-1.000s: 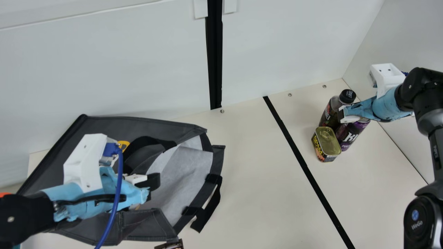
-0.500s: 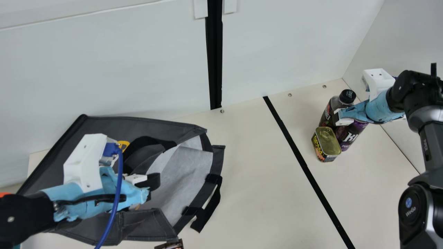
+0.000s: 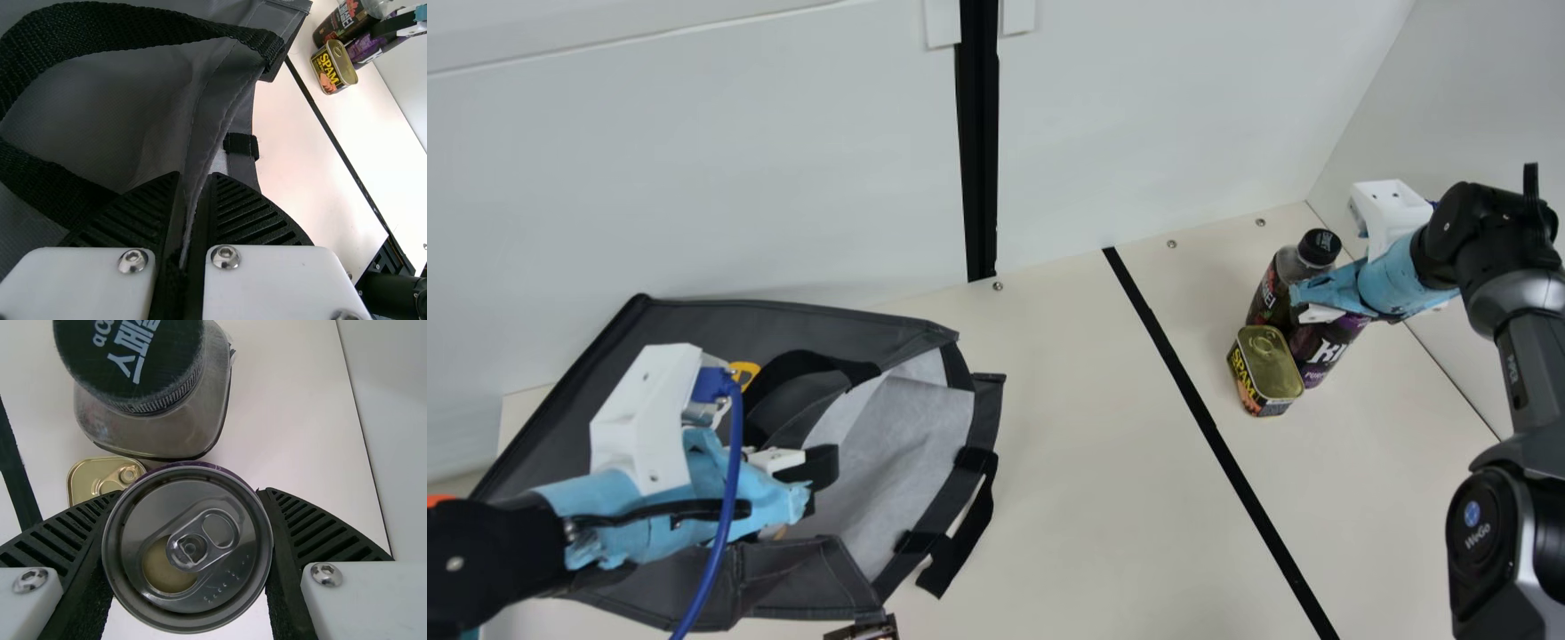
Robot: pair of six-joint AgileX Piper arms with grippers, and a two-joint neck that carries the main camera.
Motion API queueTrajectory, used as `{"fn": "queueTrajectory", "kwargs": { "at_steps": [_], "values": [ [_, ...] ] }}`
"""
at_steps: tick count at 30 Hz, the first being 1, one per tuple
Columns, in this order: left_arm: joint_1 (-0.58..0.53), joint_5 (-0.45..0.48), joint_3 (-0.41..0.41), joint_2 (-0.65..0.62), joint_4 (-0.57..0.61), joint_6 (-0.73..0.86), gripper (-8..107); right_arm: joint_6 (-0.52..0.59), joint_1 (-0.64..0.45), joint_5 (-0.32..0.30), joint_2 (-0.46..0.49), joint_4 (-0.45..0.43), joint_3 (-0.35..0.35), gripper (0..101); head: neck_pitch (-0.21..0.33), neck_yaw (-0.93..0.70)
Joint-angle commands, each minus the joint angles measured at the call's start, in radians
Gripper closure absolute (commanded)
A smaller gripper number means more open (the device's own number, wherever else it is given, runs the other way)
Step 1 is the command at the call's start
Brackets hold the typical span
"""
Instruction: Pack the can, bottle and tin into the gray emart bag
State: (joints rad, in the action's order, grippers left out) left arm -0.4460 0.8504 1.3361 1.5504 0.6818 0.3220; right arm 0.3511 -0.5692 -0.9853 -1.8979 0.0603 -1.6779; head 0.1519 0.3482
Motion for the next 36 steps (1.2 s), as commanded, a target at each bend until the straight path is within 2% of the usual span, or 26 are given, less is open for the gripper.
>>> {"fn": "queueTrajectory", "kwargs": {
  "at_steps": [1,13,36],
  "values": [
    [0.000,0.000,0.000,0.000,0.000,0.000,89,0.001,-0.003,0.001,0.009,-0.001,0.002,101,0.023,0.001],
    [0.000,0.000,0.000,0.000,0.000,0.000,89,0.015,-0.024,0.011,0.097,-0.004,0.048,101,0.023,0.001],
    [0.000,0.000,0.000,0.000,0.000,0.000,89,0.042,-0.025,0.013,0.370,-0.003,0.227,101,0.023,0.001]
  ]
}}
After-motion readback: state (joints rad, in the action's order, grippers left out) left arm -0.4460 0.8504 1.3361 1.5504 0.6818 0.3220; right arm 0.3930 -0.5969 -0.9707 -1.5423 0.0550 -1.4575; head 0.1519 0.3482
